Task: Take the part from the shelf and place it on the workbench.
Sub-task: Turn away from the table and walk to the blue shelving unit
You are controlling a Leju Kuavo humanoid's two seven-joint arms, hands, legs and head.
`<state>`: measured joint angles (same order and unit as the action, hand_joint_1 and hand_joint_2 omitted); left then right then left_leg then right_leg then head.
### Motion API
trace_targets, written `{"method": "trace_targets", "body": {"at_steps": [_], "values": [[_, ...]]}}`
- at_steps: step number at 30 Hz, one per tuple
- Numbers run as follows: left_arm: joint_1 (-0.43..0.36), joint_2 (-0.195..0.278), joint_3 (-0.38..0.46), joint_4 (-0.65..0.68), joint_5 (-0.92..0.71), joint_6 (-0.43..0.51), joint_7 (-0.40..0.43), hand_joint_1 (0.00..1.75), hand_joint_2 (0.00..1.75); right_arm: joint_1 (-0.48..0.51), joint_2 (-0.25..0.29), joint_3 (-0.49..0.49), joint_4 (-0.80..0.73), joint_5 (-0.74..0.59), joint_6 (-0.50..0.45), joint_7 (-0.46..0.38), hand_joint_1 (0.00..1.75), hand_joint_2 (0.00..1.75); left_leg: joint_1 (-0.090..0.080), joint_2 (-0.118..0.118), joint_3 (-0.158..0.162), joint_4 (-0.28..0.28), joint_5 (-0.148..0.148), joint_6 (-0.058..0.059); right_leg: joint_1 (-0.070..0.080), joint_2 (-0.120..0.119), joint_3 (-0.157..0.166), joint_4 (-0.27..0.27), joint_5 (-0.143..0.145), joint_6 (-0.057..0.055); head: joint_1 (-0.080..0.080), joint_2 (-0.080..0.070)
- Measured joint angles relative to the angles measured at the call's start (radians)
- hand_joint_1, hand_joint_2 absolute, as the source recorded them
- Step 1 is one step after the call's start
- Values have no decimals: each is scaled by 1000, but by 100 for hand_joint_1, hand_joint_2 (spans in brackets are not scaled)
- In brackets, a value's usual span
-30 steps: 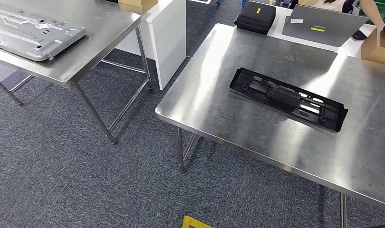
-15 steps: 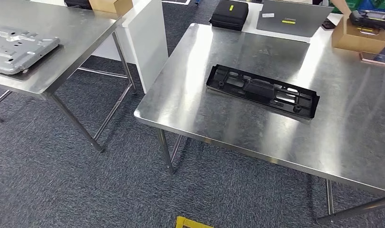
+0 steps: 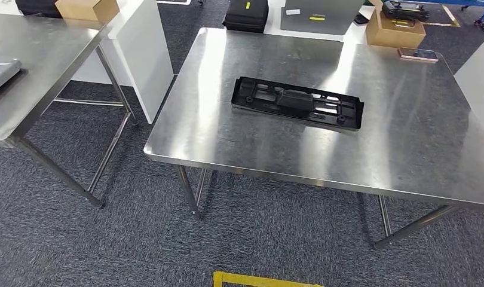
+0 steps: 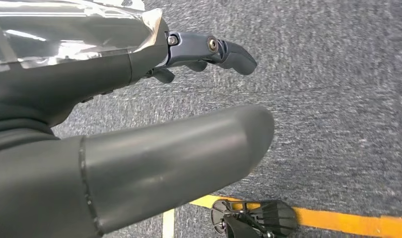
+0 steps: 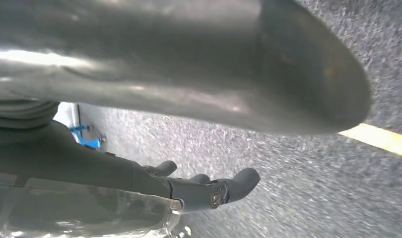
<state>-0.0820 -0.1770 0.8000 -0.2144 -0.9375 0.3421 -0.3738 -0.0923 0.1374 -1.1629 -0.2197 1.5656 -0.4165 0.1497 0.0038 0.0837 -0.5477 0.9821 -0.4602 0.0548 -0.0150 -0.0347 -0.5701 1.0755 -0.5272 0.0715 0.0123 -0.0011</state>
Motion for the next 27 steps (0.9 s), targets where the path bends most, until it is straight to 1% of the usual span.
{"method": "trace_targets", "body": {"at_steps": [1, 2, 3, 4, 5, 6, 7, 8, 9, 10, 11, 12, 13, 14, 15, 16, 17, 18, 19, 21, 23, 27], "values": [[0, -1, 0, 0, 0, 1, -1, 0, 0, -2, -1, 0, 0, 0, 0, 0, 0, 0, -3, 9, 3, 1, -3, -4, 3, -27, 34, -63, 24, -1, 0, 0], [1, -1, 0, 0, -1, 2, -2, 0, 0, -3, -1, 1, 0, 1, -1, 0, 0, 0, -5, 18, 8, 2, -6, -9, 5, -45, 53, -101, 39, -7, -1, 0], [1, -2, 0, 0, -1, 4, -3, 0, 0, -4, -1, 1, 0, 1, -2, 0, 0, 0, -8, 28, 13, 2, -8, -14, 7, -53, 57, -112, 47, -15, -1, 0], [0, -3, 0, 0, -1, 5, -4, 0, 0, -5, -2, 2, 0, 2, -2, 0, 0, 0, -8, 39, 17, 1, -10, -19, 9, -43, 55, -112, 51, -22, -2, 0], [-1, -3, 0, 0, -1, 6, -5, 0, 0, -4, -2, 2, 0, 2, -3, 0, 0, 0, -6, 47, 20, 2, -12, -25, 2, -28, 56, -113, 55, -31, -2, 0], [-1, -4, 0, 0, -1, 7, -6, 0, 0, -4, -2, 2, 0, 2, -4, 1, 0, 0, -3, 38, 19, 10, -21, -31, -3, -16, 57, -115, 59, -39, -3, 0], [-2, -4, 0, 0, -1, 7, -7, 0, 0, -4, -2, 2, 0, 1, -4, 1, 0, 0, 1, 15, 11, 33, -41, -37, -9, -4, 58, -117, 64, -47, -5, 0], [-1, -4, 0, 0, -1, 8, -7, 0, 0, -5, -2, 2, 0, -1, -4, 1, 0, 0, 5, -18, -7, 78, -73, -42, -15, 8, 59, -118, 68, -54, -8, 0], [-1, -4, 0, 1, -1, 8, -7, 0, 0, -4, -1, 2, 0, -3, -3, 0, 0, 0, 7, -51, -35, 144, -112, -47, -14, 20, 55, -117, 71, -58, -10, 0], [1, -4, 0, 1, -1, 9, -6, 0, 0, -4, -1, 2, 0, -4, -2, 0, 0, 0, 9, -71, -67, 215, -147, -51, -13, 32, 52, -116, 73, -61, -11, 0], [3, -4, 1, 2, -1, 9, -5, 0, 0, -3, -1, 3, 0, -3, -1, 0, 0, 0, 10, -80, -93, 271, -167, -54, -13, 45, 50, -115, 74, -62, -11, 0], [4, -4, 1, 2, -1, 9, -4, 0, 0, -2, -1, 5, 0, -2, -1, 0, 0, 0, 11, -83, -105, 294, -164, -55, -13, 56, 49, -114, 75, -62, -11, 0], [5, -3, 2, 2, -2, 10, -3, 0, 0, 0, -1, 9, 0, -1, 0, 2, 0, 0, 12, -83, -99, 275, -140, -56, -13, 66, 49, -111, 74, -62, -11, 0], [5, -3, 2, 3, -3, 10, -3, 0, 0, 0, -1, 14, 0, 1, 2, 7, 0, 0, 15, -84, -75, 220, -101, -56, -14, 75, 49, -108, 73, -61, -11, 0], [5, -3, 2, 3, -4, 11, -1, 0, 0, 1, -1, 20, 0, 2, 7, 13, 0, 0, 18, -88, -44, 148, -64, -56, -15, 82, 48, -104, 72, -58, -11, 0], [4, -2, 2, 3, -5, 11, 1, 0, 0, 0, -2, 27, 0, 3, 14, 21, 0, 0, 19, -94, -18, 86, -38, -54, -12, 88, 46, -100, 69, -53, -12, 0], [3, -3, 2, 4, -6, 10, 6, 0, 0, 1, -2, 35, 0, 3, 21, 28, 0, 0, 19, -99, -1, 44, -23, -51, -9, 91, 42, -96, 67, -47, -12, 0], [3, -3, 2, 4, -6, 9, 14, 0, 0, 1, -2, 41, 0, 3, 26, 35, 0, 0, 18, -103, 4, 26, -20, -49, -3, 93, 36, -93, 64, -45, -12, 0], [2, -4, 2, 4, -6, 6, 24, 0, 0, 1, -3, 46, 0, 3, 29, 40, 0, 0, 15, -103, 2, 24, -19, -47, 2, 94, 31, -91, 63, -42, -11, 0], [2, -5, 4, 5, -4, -1, 44, 0, 0, 2, -4, 56, 0, 3, 32, 48, 0, 0, 8, -103, -1, 23, -16, -41, 5, 94, 25, -91, 62, -40, -11, 0], [2, -5, 9, 5, -2, -9, 56, 0, 0, 1, -5, 66, 0, 4, 33, 51, 0, 0, 0, -104, -2, 24, -15, -34, 1, 93, 26, -94, 65, -35, -11, 0], [2, -5, 15, 5, 1, -12, 62, 0, 0, 1, -5, 77, 0, 4, 33, 52, 0, 0, -4, -104, -5, 24, -12, -27, -4, 93, 26, -99, 70, -27, -11, 0]]}}
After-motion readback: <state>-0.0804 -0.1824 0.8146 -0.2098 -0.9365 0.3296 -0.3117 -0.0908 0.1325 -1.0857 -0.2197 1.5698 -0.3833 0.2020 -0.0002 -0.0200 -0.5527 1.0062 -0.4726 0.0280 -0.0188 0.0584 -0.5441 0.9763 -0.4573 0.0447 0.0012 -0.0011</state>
